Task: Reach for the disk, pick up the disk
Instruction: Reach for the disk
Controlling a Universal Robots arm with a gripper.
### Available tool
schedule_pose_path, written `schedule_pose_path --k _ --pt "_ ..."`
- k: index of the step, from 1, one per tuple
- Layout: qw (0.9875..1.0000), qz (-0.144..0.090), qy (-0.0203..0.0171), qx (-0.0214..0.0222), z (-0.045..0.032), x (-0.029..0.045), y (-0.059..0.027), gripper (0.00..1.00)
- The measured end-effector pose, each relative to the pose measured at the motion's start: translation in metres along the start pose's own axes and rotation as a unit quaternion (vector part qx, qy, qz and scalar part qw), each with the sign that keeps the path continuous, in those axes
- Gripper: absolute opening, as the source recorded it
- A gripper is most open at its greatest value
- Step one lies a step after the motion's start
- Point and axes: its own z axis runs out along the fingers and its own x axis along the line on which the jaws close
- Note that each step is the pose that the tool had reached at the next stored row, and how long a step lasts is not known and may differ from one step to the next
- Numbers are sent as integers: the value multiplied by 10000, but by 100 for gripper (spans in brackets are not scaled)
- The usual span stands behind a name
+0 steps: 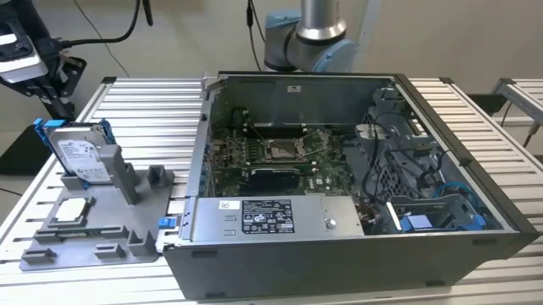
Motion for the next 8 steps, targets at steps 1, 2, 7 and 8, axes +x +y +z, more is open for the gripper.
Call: schedule_pose_path --k 1,2,7,8 --pt "10000 0 0 0 1 46 6 0" --pt "10000 0 0 0 2 91 13 0" --pt "10000 0 0 0 12 276 55 0" --pt "10000 0 0 0 15 291 64 0"
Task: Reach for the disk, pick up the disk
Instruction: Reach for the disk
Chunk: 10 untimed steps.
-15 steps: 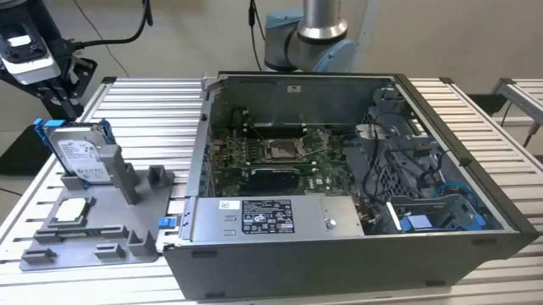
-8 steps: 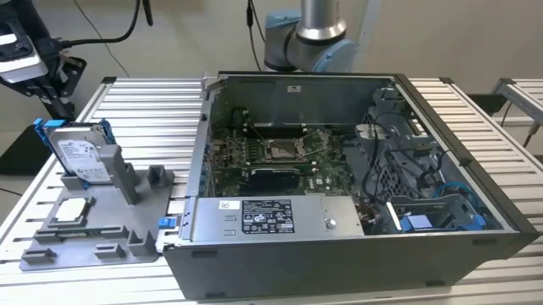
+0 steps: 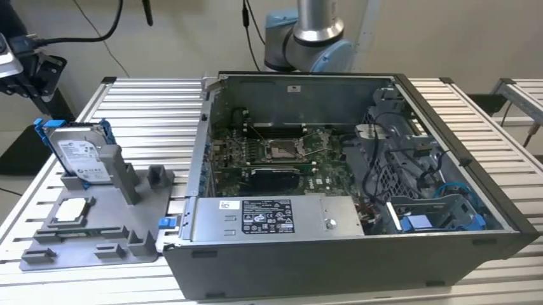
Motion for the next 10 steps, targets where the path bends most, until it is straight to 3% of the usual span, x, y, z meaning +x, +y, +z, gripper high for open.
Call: schedule_pose_path --k 7,8,10 --pt "10000 -20 15 7 31 36 57 0" --pt "10000 -23 24 25 35 36 58 0" --pt "9999 -30 42 117 39 36 62 0"
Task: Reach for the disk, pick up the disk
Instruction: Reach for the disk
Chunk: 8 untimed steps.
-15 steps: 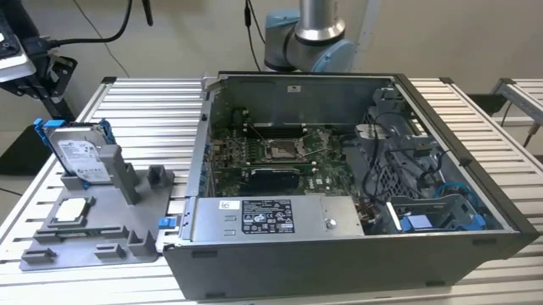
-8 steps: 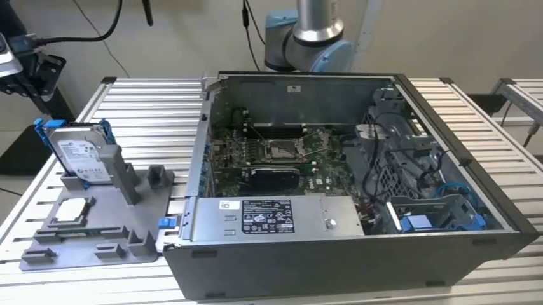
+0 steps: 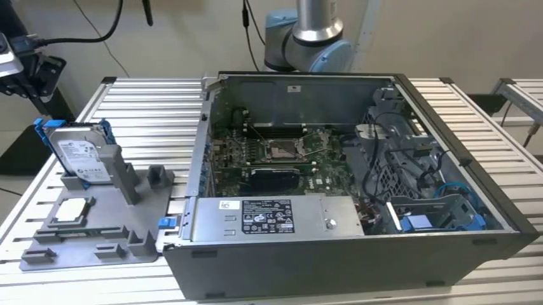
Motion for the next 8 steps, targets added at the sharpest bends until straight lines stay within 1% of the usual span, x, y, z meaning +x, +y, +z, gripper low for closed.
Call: schedule_pose_path --k 1,3,4,5,8 --pt "10000 -6 8 53 2 0 4 0" --pt "9999 -20 13 131 13 -1 11 0" --pt "9999 -27 14 161 17 0 12 0" --pt "9998 -33 15 172 20 -1 12 0" --pt "9998 -34 15 173 20 0 12 0"
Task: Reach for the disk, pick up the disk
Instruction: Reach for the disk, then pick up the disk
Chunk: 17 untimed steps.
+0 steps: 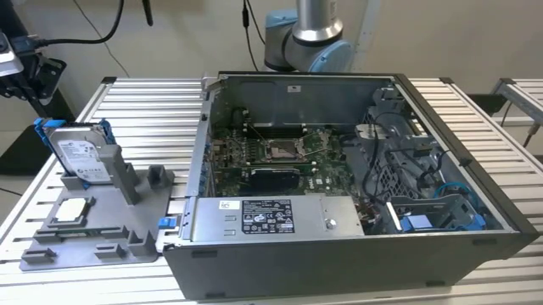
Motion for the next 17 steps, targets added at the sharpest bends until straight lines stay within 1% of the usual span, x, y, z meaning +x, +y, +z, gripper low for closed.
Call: schedule_pose_path --k 7,9,11,13,14,17 --pt "10000 -3 0 0 0 0 1 0" --pt "10000 -43 3 0 0 0 1 0" --pt "9999 -144 11 1 0 0 1 0" --pt "9995 -310 24 3 0 0 1 0" --pt "9992 -397 31 4 0 0 1 0" --pt "9977 -670 53 6 0 0 1 0"
